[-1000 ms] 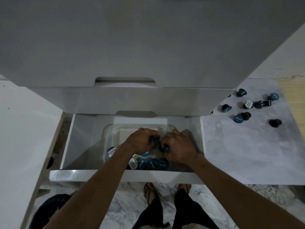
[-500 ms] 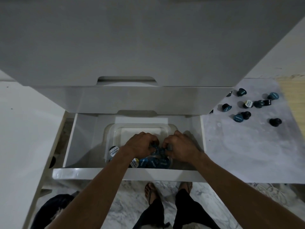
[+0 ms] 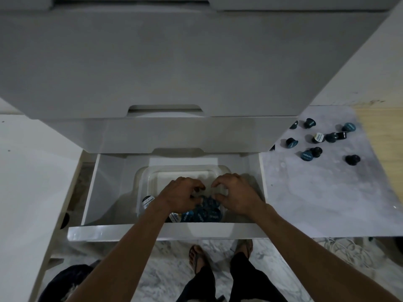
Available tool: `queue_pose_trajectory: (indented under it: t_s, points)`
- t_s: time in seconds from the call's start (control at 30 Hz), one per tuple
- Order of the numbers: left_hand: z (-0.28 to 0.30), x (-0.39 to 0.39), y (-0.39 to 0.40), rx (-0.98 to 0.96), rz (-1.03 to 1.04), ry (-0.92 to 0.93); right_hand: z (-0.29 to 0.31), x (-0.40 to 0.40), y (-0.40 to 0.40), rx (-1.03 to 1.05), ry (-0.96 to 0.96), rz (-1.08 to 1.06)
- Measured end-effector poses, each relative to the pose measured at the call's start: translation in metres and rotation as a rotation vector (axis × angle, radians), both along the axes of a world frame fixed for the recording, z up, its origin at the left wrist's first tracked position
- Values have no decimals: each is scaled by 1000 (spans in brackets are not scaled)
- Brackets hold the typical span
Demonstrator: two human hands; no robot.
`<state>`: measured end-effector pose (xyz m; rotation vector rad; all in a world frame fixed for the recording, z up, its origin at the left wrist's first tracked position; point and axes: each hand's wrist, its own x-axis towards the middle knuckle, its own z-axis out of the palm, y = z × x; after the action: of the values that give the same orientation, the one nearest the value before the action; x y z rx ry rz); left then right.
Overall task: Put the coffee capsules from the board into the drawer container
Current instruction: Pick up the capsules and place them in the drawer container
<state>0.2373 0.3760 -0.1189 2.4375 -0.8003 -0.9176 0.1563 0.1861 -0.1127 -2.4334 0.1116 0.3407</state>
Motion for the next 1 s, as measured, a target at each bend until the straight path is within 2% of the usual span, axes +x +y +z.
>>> queue_pose_trajectory:
  t_s: [0.27,0.43,0.57,0.8,1.0]
  points:
    - [36,-18,-8,-250,204,-115,47,-23,-13,388,-144,-378]
    - [75,-42,-72,-433,253,-198,81,-54,-76,470,-233,-485]
    - [96,-71,-158,-547,231,-204,89,-90,-160,439,-260,-582]
    - [50,-132,-305,-451,258,-128,58,-160,-317,305,-200,-697]
    - [10,-146,-364,-263,412,-94,32,-166,-394,168,-94,-725]
